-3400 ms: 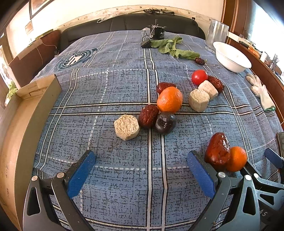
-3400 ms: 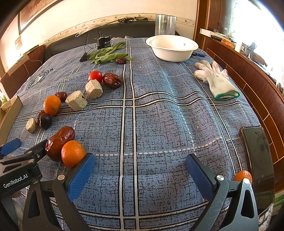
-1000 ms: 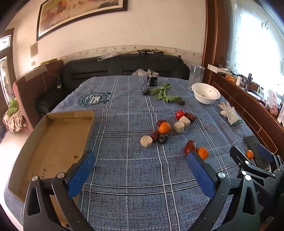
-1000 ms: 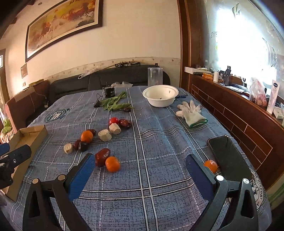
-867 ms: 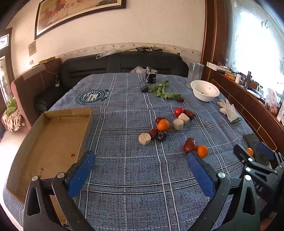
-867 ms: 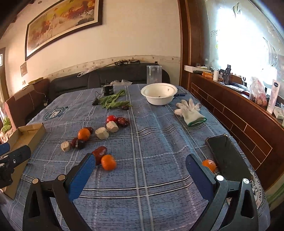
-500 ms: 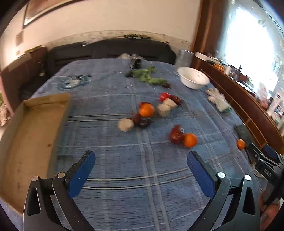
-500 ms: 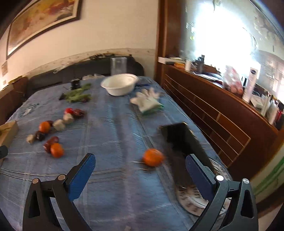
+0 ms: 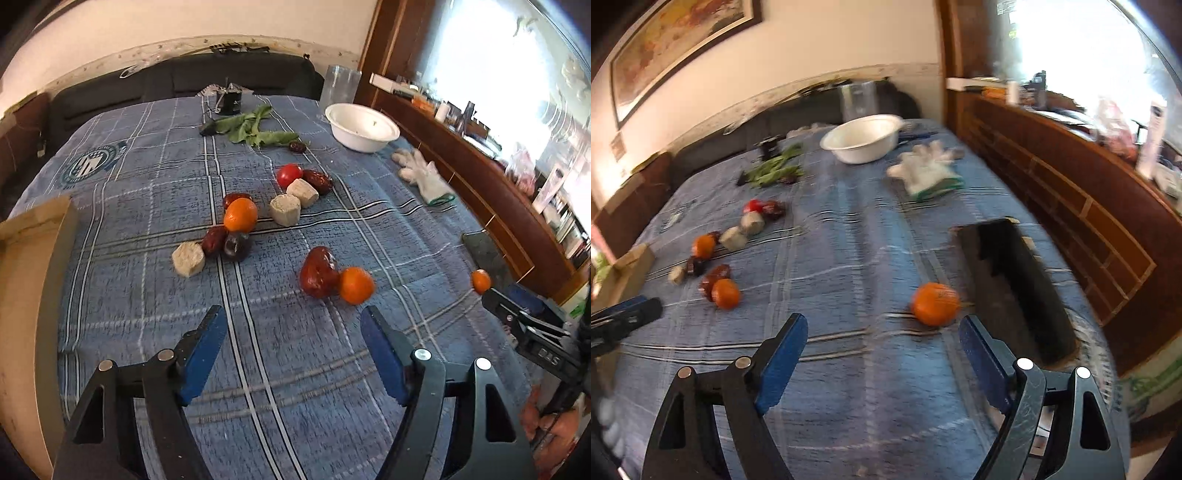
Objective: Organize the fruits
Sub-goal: 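Grasp the red date with the left tool while the right tool grasps an orange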
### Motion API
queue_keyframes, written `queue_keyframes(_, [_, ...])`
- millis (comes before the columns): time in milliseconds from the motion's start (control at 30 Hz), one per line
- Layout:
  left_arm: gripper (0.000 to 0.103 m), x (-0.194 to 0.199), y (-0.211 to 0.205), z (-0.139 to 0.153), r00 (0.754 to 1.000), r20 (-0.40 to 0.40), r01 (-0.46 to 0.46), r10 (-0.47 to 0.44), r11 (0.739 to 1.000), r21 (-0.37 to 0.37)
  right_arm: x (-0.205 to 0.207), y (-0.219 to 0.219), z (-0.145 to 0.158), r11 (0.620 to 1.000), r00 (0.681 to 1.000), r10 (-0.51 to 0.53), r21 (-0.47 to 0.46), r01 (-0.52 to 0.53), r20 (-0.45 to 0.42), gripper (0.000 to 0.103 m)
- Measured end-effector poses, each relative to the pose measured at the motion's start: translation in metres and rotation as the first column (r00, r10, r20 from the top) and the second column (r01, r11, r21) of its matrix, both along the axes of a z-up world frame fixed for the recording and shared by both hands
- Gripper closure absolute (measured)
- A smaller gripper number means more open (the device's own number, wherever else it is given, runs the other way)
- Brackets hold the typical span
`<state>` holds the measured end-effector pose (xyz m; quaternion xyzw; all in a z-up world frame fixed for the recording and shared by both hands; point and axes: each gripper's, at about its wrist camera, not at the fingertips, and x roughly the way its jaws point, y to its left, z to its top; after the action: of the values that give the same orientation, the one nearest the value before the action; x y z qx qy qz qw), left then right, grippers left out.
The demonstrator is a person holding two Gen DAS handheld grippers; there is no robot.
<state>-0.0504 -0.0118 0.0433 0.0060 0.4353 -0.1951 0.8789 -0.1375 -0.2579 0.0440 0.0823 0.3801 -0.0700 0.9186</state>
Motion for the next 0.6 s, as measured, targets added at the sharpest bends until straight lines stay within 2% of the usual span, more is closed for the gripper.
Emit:
queue_keyframes(67, [0.030, 0.009, -0.006, -0.005, 1.000, -0.008, 0.009, -0.009, 1.000, 0.021, 0.006, 0.008, 0.001, 0.998, 1.000, -0.004, -0.067, 0.004, -0.002, 0.016])
queue_keyframes(167, [0.040, 0.023, -0.010, -0.012, 0.998, -0.054, 0.030, -0.030, 1.000, -0.008, 0.011, 0.002, -0.001, 0.993, 1.000, -0.028, -0.118, 0.027, -0.005, 0.016])
queue_keyframes(433, [0.054, 0.045, -0.029, -0.025, 0.991, -0.076, 0.101, -0.107, 0.992, -0.076, 0.025, -0.036, -0.016, 0.997, 0.996, -0.072, -0.021, 0.071, -0.055, 0.017])
queue_keyframes(467, [0.057, 0.047, -0.030, -0.025, 0.990, -0.073, 0.111, -0.117, 0.990, -0.086, 0.026, -0.037, -0.018, 0.997, 0.996, -0.073, -0.011, 0.073, -0.059, 0.018])
queue_keyframes(500, [0.066, 0.047, -0.030, -0.025, 0.990, -0.071, 0.117, -0.123, 0.989, -0.093, 0.028, -0.039, -0.020, 0.997, 0.995, -0.072, 0.002, 0.072, -0.066, 0.021])
queue_keyframes(567, [0.070, 0.046, -0.027, -0.023, 0.991, -0.060, 0.117, -0.123, 0.989, -0.092, 0.030, -0.040, -0.022, 0.997, 0.995, -0.069, 0.012, 0.070, -0.075, 0.025])
queue_keyframes(600, [0.076, 0.046, -0.025, -0.023, 0.991, -0.059, 0.114, -0.120, 0.989, -0.089, 0.031, -0.041, -0.024, 0.998, 0.995, -0.067, 0.014, 0.068, -0.078, 0.028])
